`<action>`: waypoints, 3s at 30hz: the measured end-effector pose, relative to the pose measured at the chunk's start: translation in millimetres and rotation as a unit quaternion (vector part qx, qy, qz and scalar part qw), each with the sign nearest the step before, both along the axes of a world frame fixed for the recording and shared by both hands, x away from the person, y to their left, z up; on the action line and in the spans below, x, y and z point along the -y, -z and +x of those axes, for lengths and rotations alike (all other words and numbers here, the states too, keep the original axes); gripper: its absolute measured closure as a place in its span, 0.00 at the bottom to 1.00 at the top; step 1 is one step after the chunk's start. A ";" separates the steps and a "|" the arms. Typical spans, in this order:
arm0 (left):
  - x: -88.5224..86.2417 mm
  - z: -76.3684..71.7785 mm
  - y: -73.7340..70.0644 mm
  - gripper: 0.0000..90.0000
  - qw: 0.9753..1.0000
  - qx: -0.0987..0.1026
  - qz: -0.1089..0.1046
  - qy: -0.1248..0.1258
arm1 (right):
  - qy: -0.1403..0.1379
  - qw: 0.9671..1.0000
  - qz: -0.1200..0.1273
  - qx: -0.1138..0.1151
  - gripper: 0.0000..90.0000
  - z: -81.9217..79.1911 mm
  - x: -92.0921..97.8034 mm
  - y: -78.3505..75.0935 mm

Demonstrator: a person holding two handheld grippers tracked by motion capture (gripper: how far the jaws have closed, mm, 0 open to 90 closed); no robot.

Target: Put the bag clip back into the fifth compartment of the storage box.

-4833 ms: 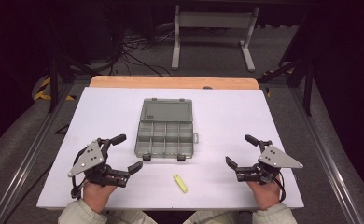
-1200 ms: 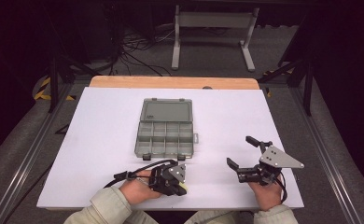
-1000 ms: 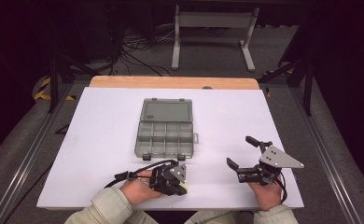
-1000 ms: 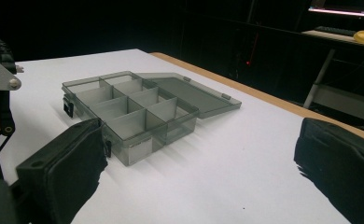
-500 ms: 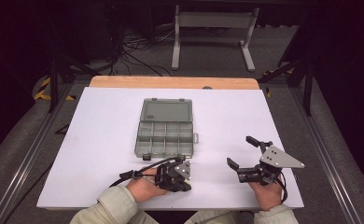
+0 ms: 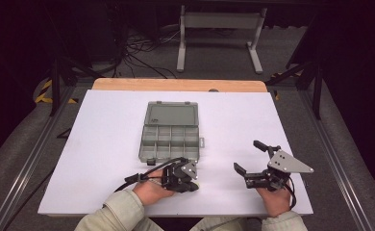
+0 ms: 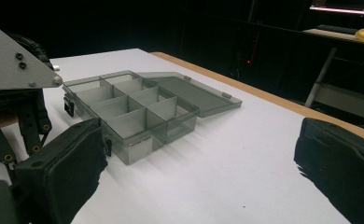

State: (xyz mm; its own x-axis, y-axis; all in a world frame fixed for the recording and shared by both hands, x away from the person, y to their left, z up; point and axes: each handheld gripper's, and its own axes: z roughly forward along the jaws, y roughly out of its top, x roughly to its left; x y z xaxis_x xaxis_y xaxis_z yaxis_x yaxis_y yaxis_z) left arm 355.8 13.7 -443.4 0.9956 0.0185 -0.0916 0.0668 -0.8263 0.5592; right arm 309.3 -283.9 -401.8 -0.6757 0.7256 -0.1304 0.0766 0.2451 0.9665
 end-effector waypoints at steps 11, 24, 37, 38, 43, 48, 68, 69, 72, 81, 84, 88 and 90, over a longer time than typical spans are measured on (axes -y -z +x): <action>0.4 0.2 -0.8 1.00 1.000 -0.004 -0.006 0.002 | -0.001 1.000 0.000 -0.001 0.03 0.0 0.0 0.0; -8.7 0.5 -18.9 0.27 0.998 -0.003 -0.058 -0.015 | -0.001 1.000 -0.001 0.002 0.03 -0.4 0.4 -0.3; -7.6 6.0 -8.7 0.12 0.999 0.021 -0.004 -0.048 | 0.000 1.000 0.000 0.002 0.03 -0.6 0.6 -0.5; -7.4 6.8 -7.8 0.13 0.999 0.020 -0.001 -0.047 | -0.001 1.000 -0.001 0.002 0.03 -0.6 0.4 -0.5; -8.0 8.6 -4.9 0.25 0.999 0.014 0.007 -0.042 | -0.001 1.000 0.000 0.001 0.03 -0.8 0.4 -0.4; -6.4 6.3 -3.2 0.53 0.999 0.020 0.017 -0.027 | -0.002 1.000 -0.002 0.001 0.03 -0.6 0.2 -0.2; -18.2 2.5 -27.5 0.87 0.999 0.040 -0.023 -0.026 | -0.001 1.000 -0.002 0.001 0.03 -0.3 0.8 0.0; -19.8 1.4 -31.4 0.87 0.998 0.040 -0.028 -0.029 | -0.001 1.000 -0.001 0.000 0.03 -0.3 0.8 0.1; -24.7 0.0 -40.7 0.87 0.998 0.037 -0.042 -0.032 | -0.001 1.000 -0.002 0.001 0.03 -0.4 0.7 0.1; -37.1 -2.3 -59.2 0.87 0.996 0.038 -0.069 -0.042 | -0.001 1.000 -0.001 0.001 0.03 -0.3 0.9 0.0; -42.7 -2.4 -65.4 0.87 0.995 0.041 -0.078 -0.049 | -0.001 1.000 -0.001 0.000 0.03 -0.3 1.1 0.1; -49.0 -2.7 -70.4 0.87 0.994 0.043 -0.083 -0.057 | -0.001 1.000 -0.001 0.000 0.03 -0.5 1.1 -0.1; -54.7 -2.0 -74.6 0.87 0.993 0.046 -0.091 -0.062 | -0.001 1.000 0.000 0.001 0.03 -0.5 1.2 -0.1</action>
